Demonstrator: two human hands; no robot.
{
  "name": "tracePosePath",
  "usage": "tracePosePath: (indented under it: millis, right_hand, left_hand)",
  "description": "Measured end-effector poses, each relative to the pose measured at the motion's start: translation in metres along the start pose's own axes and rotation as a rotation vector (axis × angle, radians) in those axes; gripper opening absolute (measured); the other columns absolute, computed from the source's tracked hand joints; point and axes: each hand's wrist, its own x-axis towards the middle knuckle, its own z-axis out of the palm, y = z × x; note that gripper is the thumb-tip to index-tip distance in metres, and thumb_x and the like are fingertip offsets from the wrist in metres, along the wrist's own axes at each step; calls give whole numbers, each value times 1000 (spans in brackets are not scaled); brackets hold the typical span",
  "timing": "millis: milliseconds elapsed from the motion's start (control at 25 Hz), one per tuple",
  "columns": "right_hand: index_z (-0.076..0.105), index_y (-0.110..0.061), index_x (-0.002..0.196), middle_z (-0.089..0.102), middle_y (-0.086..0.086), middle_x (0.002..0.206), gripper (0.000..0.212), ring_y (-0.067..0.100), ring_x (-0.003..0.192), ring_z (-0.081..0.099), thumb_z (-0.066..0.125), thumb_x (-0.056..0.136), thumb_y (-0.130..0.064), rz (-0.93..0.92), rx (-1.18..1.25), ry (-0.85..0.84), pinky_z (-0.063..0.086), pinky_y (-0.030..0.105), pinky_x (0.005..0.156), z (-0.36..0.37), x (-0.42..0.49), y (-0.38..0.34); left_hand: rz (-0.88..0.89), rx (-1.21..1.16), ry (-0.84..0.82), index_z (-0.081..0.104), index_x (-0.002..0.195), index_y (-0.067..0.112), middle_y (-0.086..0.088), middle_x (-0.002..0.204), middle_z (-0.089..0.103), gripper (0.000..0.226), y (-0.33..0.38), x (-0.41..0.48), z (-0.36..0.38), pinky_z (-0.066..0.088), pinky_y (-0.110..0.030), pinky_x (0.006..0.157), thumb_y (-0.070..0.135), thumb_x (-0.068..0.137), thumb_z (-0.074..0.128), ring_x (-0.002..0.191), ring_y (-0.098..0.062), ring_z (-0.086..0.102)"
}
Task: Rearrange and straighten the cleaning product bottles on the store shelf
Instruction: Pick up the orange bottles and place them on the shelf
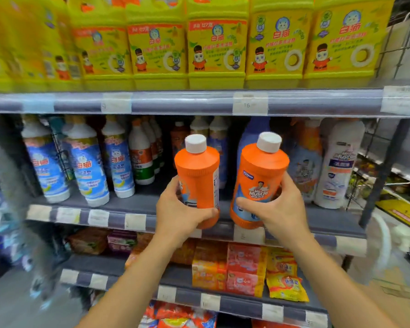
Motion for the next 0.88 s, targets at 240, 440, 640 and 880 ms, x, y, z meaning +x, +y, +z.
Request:
tracePosePath:
  millis: [240,440,640,880]
  right_hand:
    - [55,-31,111,67,-16,101,67,0,90,65,91,55,-25,48,29,-93,51,16,69,69,18,-8]
    - [56,-31,108,68,-12,99,64,3,89,66,90,54,-27,87,17,-129,54,21,73,124,33,-7]
    - [53,-26,100,61,-17,87,58,1,78,61,91,56,-26,151,-6,-79,45,15,61,176,60,3]
    - [53,-20,114,64,5,116,55,24,108,60,82,69,-31,278,-35,3,43,30,87,238,108,27]
  left_hand:
    - [-70,34,67,56,96,45,22,91,68,69,-25,22,-66,49,-16,66,23,42,93,81,11,64]
    - [-141,26,77,57,108,35,13,99,69,75,-49,39,-108,55,-33,75,16,45,93,88,-7,67]
    - [-150,6,31,56,100,38,16,94,69,71,-62,51,-121,49,-19,65,19,43,93,80,2,68]
    - [-128,-18,-52,54,97,44,19,96,67,69,-70,72,-119,47,-18,66,22,44,92,86,1,65]
